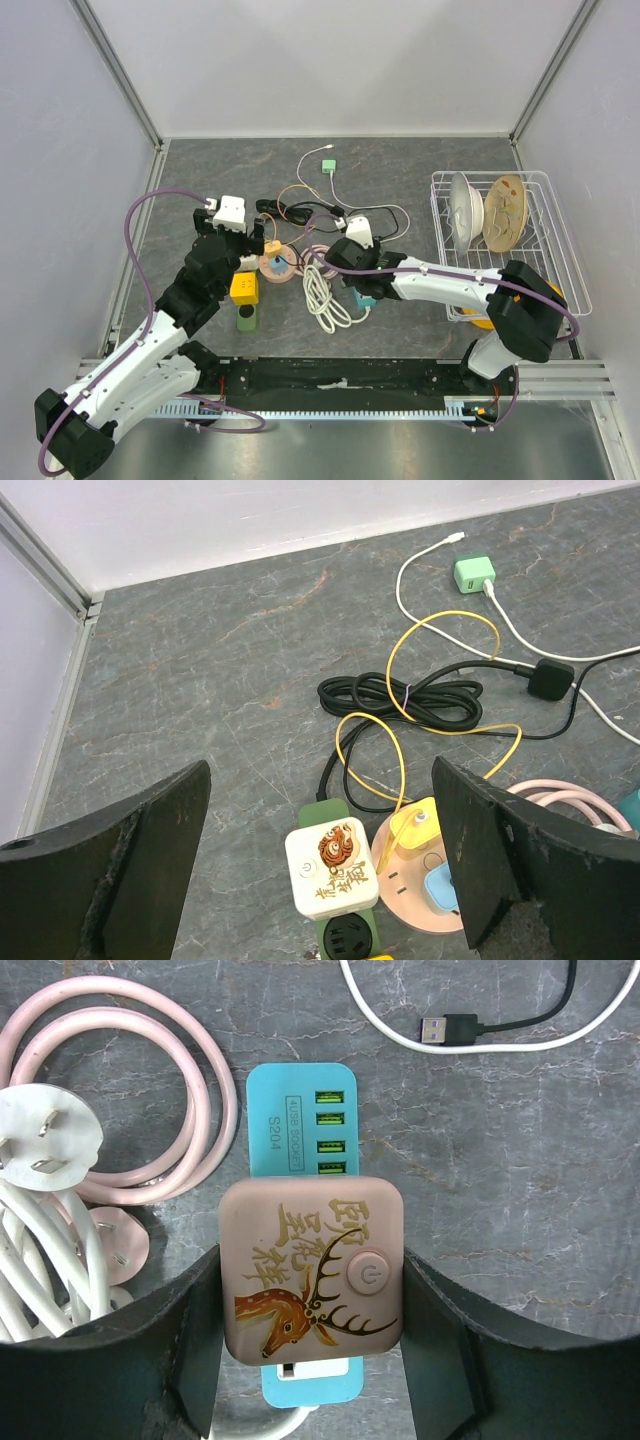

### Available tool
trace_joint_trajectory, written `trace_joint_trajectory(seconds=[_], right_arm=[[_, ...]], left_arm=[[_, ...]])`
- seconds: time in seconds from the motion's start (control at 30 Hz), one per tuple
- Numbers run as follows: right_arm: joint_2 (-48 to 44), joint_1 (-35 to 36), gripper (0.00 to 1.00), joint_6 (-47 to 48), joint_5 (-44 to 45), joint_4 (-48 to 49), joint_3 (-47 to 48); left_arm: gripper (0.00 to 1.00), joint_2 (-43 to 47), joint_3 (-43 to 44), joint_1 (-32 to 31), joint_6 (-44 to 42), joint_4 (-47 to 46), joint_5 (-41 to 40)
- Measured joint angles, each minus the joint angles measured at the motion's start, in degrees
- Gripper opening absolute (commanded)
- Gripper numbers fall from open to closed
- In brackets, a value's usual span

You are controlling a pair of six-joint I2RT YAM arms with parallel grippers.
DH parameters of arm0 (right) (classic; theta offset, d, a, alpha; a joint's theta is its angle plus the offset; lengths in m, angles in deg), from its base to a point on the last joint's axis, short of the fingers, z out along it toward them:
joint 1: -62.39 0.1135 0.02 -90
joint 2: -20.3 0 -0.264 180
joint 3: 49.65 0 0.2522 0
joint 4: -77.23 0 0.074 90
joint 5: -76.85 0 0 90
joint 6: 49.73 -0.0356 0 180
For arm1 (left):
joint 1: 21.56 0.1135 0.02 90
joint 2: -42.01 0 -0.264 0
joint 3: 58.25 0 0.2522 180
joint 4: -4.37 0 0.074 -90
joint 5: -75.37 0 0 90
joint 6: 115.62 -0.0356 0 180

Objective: Insert the plug
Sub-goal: Press the plug into the socket.

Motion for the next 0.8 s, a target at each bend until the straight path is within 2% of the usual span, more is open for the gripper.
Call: trace_joint_trajectory(seconds=[0.07, 0.1, 0.13, 0.17, 0.5, 0.8], right_arm=[[-0.57, -0.61, 0.32, -0.04, -1.53, -0.09, 0.02], [-0.81, -1.05, 0.2, -0.09, -2.34, -0.17, 0.0], [-0.98, -1.46, 0.04, -0.09, -3.13, -0.24, 0.0], [-1.11, -1.81, 0.0, -0.04, -3.82, -0.28, 0.0], [-0.39, -1.55, 0.0, 2.91, -4.02, 1.75, -1.18], [2.47, 2.45, 0.0, 2.25, 2.29, 6.73, -3.15]], left_arm=[[0.97, 0.0, -0.02, 0.0, 0.0, 0.02, 0.02], [0.97, 0.0, -0.02, 0.0, 0.0, 0.02, 0.02], [0.97, 0.0, -0.02, 0.0, 0.02, 0.02, 0.02], [0.97, 0.0, -0.02, 0.0, 0.02, 0.02, 0.02], [0.97, 0.26, -0.02, 0.0, 0.0, 0.04, 0.02], [0.97, 0.83, -0.02, 0.0, 0.0, 0.02, -0.24]])
